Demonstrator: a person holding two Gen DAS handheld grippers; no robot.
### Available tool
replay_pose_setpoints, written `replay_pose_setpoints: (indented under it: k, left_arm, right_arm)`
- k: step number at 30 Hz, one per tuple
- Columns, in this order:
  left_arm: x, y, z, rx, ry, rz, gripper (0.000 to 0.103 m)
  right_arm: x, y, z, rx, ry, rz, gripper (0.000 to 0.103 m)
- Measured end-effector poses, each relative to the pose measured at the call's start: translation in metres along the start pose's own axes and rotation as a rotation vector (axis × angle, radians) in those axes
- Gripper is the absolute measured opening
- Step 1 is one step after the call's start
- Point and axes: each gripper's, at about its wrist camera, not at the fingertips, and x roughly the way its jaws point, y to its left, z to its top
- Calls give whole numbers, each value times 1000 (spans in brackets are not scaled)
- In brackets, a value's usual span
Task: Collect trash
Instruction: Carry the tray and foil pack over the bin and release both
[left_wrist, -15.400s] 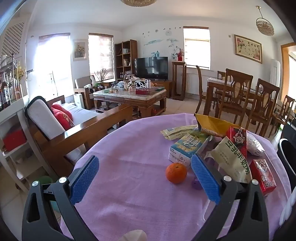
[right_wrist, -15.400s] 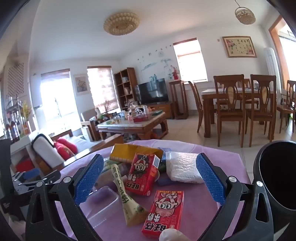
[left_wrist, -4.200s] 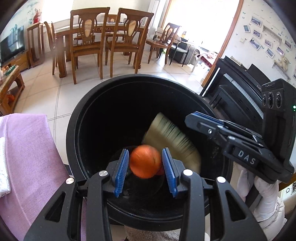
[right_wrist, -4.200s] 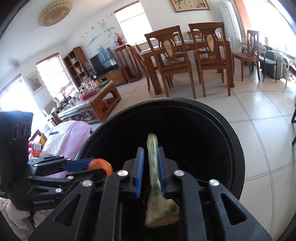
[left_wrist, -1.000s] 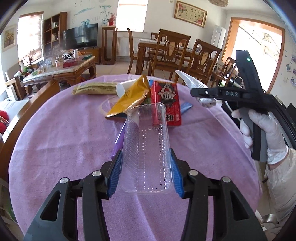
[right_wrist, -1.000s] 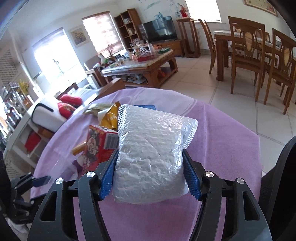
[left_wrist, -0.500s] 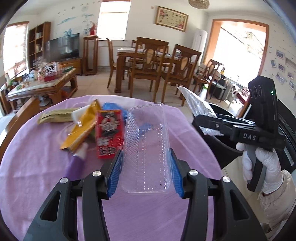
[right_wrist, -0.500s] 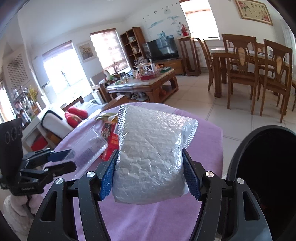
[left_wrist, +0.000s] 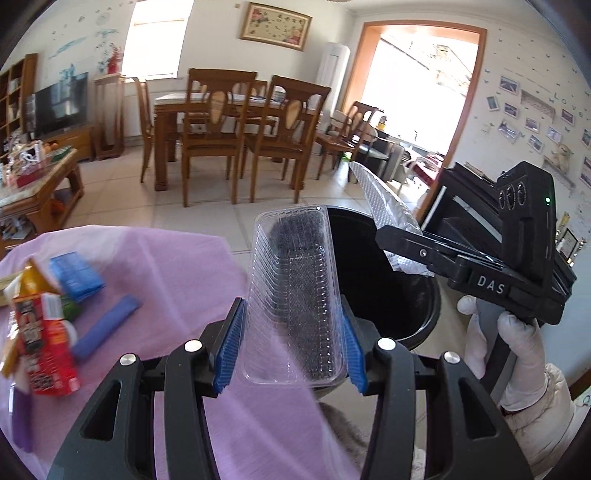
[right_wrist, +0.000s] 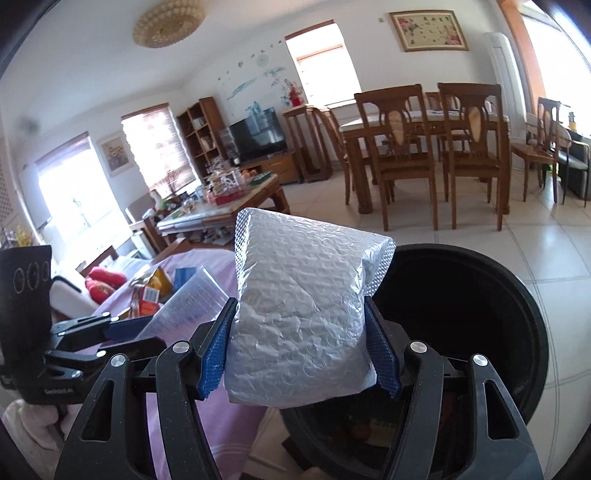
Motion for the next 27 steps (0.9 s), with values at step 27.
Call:
replay_pose_setpoints:
  k: [27]
  left_arm:
    - [109,-67,8,109,165,-53,48]
  right_arm:
    - [0,-83,-12,156,19,-103,66]
